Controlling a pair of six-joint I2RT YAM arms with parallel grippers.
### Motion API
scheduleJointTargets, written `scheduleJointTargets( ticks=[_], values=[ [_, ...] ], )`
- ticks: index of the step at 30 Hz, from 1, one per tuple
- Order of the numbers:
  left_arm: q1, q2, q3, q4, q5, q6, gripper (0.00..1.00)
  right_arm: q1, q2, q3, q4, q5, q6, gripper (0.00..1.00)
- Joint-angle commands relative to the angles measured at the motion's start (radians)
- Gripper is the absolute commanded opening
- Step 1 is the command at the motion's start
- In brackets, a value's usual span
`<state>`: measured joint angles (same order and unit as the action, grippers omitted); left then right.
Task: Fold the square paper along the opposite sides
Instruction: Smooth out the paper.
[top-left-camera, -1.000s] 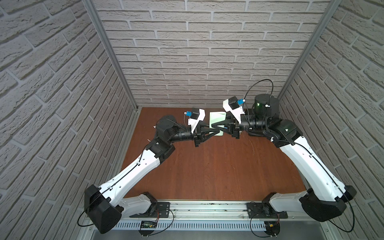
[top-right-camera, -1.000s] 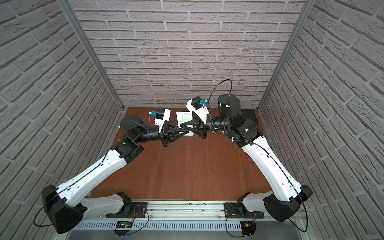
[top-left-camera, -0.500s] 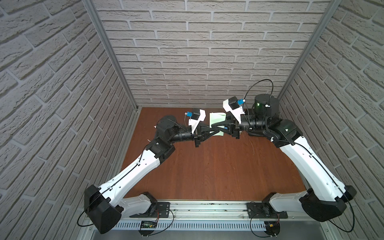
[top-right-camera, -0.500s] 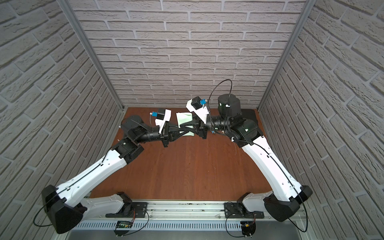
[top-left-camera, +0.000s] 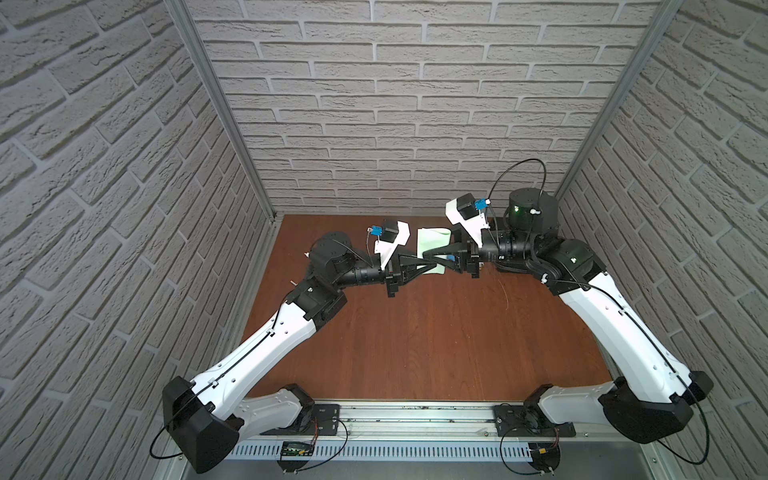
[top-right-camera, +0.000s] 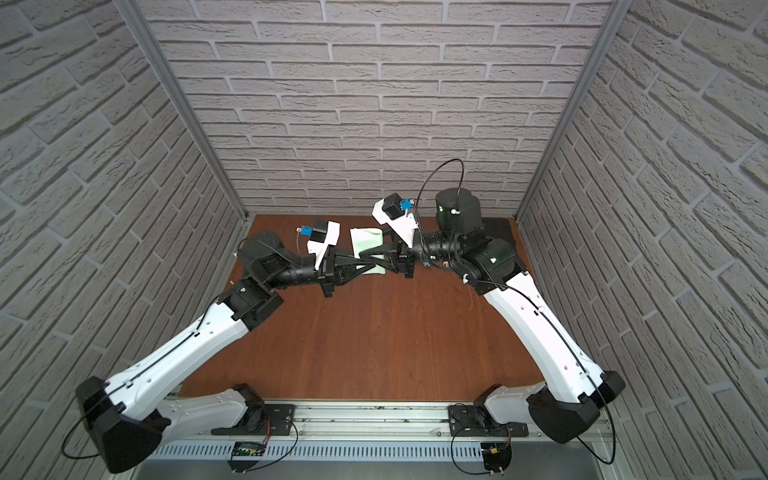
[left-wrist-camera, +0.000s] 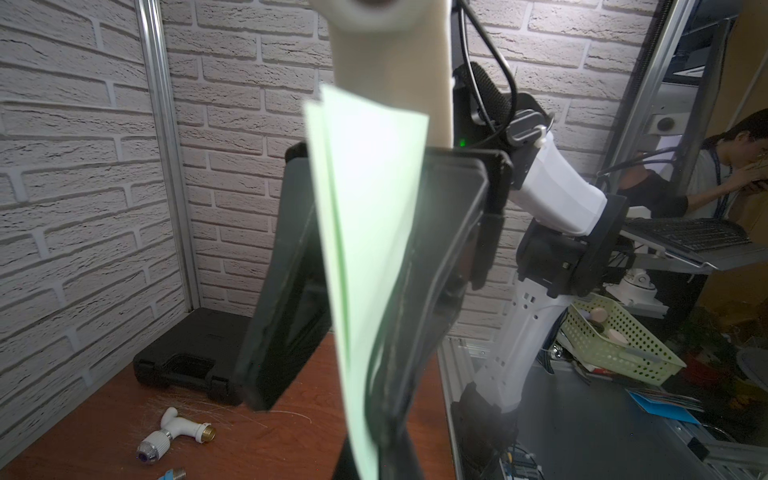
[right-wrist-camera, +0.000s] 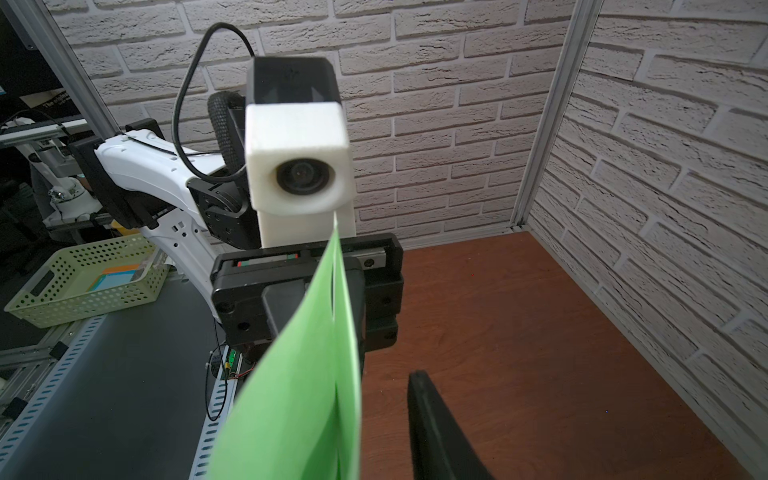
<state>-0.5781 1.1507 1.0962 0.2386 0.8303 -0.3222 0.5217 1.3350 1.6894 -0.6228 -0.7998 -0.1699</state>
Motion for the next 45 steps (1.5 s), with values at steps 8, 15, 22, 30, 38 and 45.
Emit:
scheduleJointTargets(
  ticks=[8, 15, 22, 30, 38, 45],
  values=[
    [0.009, -0.038, 0.037, -0.008, 0.011, 0.04, 0.02, 0.011, -0.048, 0.022, 0.008, -0.019, -0.02, 0.43],
    [0.009, -0.028, 0.039, -0.019, 0.035, 0.041, 0.03, 0.012, -0.056, 0.029, 0.005, -0.016, -0.023, 0.43],
    [0.012, -0.023, 0.042, -0.032, 0.051, 0.048, 0.03, 0.011, -0.068, 0.036, -0.008, -0.005, -0.039, 0.41],
    [0.012, -0.025, 0.047, -0.042, 0.076, 0.048, 0.03, 0.01, -0.059, 0.036, -0.005, -0.011, -0.036, 0.28],
    [0.012, -0.013, 0.066, -0.056, 0.079, 0.057, 0.03, 0.011, -0.037, 0.036, 0.011, -0.044, -0.01, 0.21],
    [0.013, -0.001, 0.083, -0.068, 0.079, 0.069, 0.04, 0.014, -0.03, 0.031, 0.024, -0.057, 0.005, 0.14]
  ],
)
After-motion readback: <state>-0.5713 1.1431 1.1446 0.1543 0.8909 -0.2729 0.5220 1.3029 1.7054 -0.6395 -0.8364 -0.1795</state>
